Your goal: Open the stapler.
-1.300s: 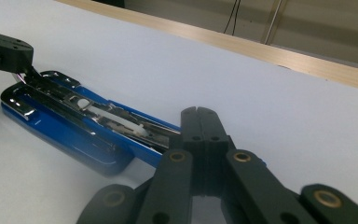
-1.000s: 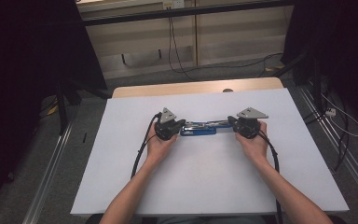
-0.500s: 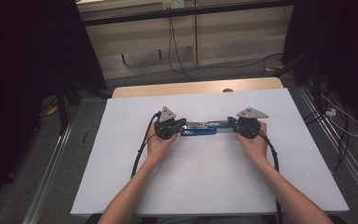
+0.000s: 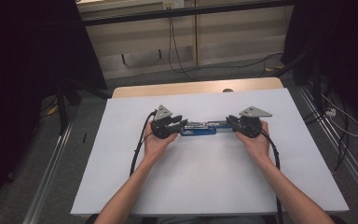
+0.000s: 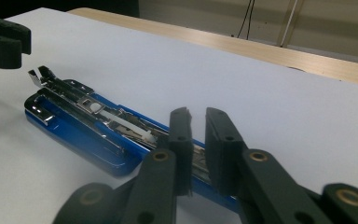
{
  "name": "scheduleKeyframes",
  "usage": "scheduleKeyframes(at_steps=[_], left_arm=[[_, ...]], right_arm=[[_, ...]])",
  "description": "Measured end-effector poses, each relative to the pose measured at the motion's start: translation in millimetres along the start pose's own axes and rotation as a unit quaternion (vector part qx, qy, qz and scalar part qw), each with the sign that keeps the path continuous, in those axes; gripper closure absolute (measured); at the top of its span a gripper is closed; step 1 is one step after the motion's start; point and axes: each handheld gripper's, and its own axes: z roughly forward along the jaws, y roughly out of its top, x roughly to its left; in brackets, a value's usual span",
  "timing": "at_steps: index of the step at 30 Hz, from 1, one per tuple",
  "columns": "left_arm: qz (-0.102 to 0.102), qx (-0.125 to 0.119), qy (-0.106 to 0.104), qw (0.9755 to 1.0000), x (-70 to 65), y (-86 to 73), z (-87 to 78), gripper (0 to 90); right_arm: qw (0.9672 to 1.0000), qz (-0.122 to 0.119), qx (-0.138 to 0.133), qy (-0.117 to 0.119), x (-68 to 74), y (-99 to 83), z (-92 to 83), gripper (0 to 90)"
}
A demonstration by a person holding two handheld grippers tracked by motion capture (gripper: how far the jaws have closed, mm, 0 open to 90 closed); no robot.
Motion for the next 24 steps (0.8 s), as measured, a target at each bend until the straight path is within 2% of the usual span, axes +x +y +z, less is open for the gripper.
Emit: scheduleKeyframes(at_steps=[2, 3, 4, 6, 7, 9, 11, 14, 15, 16, 17, 18, 19, 22, 24], left_arm=[[-0.005, 0.001, -0.002, 1.0000, 1.5, -0.1, -2.3, 60.9], [-0.018, -0.001, 0.005, 0.9998, 3.5, -0.1, -3.6, 56.2], [-0.018, -0.001, 0.005, 0.9998, 3.5, -0.1, -3.6, 54.2], [-0.023, -0.004, 0.006, 0.9997, 4.3, -0.7, -5.3, 49.1], [-0.022, -0.004, 0.010, 0.9997, 4.2, -0.8, -6.1, 49.1], [-0.023, -0.002, 0.017, 0.9996, 4.8, 0.0, -8.2, 37.9], [-0.030, -0.004, 0.020, 0.9993, 6.8, 1.1, -12.7, 28.5], [-0.030, 0.001, 0.028, 0.9992, 7.0, 1.2, -15.2, 25.6], [-0.031, 0.003, 0.026, 0.9992, 7.0, 0.2, -17.2, 23.6], [-0.024, 0.014, 0.033, 0.9991, 6.6, 0.1, -18.6, 20.5], [-0.024, 0.014, 0.033, 0.9991, 6.6, 0.1, -18.6, 17.8], [-0.021, 0.018, 0.037, 0.9989, 5.7, -0.3, -19.5, 17.8], [-0.027, 0.017, 0.038, 0.9988, 4.6, -1.4, -22.5, 12.0], [-0.019, 0.016, 0.045, 0.9987, 4.3, -1.9, -28.0, 10.7], [-0.019, 0.008, 0.047, 0.9987, 3.2, -3.4, -33.2, 8.7]], right_arm=[[1.0000, 0.000, -0.001, 0.001, -0.3, 0.1, -0.1, 77.3], [1.0000, 0.002, -0.004, 0.005, -0.2, 0.4, -0.4, 72.8], [1.0000, 0.002, -0.004, 0.005, -0.2, 0.4, -0.4, 72.8], [0.9999, 0.001, -0.006, 0.011, 1.2, 1.1, -0.4, 60.7], [0.9999, 0.001, -0.006, 0.011, 1.2, 1.1, -0.4, 60.7], [0.9996, -0.002, -0.012, 0.027, 2.2, 2.3, -0.4, 52.6], [0.9995, -0.006, -0.016, 0.028, 4.1, 3.2, -0.9, 42.4], [0.9995, -0.007, -0.018, 0.027, 4.8, 3.5, -1.2, 37.1], [0.9994, -0.007, -0.018, 0.029, 5.1, 3.9, -1.0, 31.7], [0.9995, -0.010, -0.016, 0.025, 5.3, 3.9, -0.9, 28.2], [0.9996, -0.013, -0.015, 0.020, 5.3, 3.7, -0.6, 23.8], [0.9996, -0.013, -0.015, 0.020, 5.3, 3.7, -0.6, 23.8], [0.9998, -0.009, -0.012, 0.014, 5.2, 2.9, -0.3, 18.4], [0.9998, -0.009, -0.012, 0.011, 4.9, 3.0, -1.1, 15.5], [0.9997, -0.001, -0.022, 0.007, 4.6, 5.3, -6.0, 14.1]])
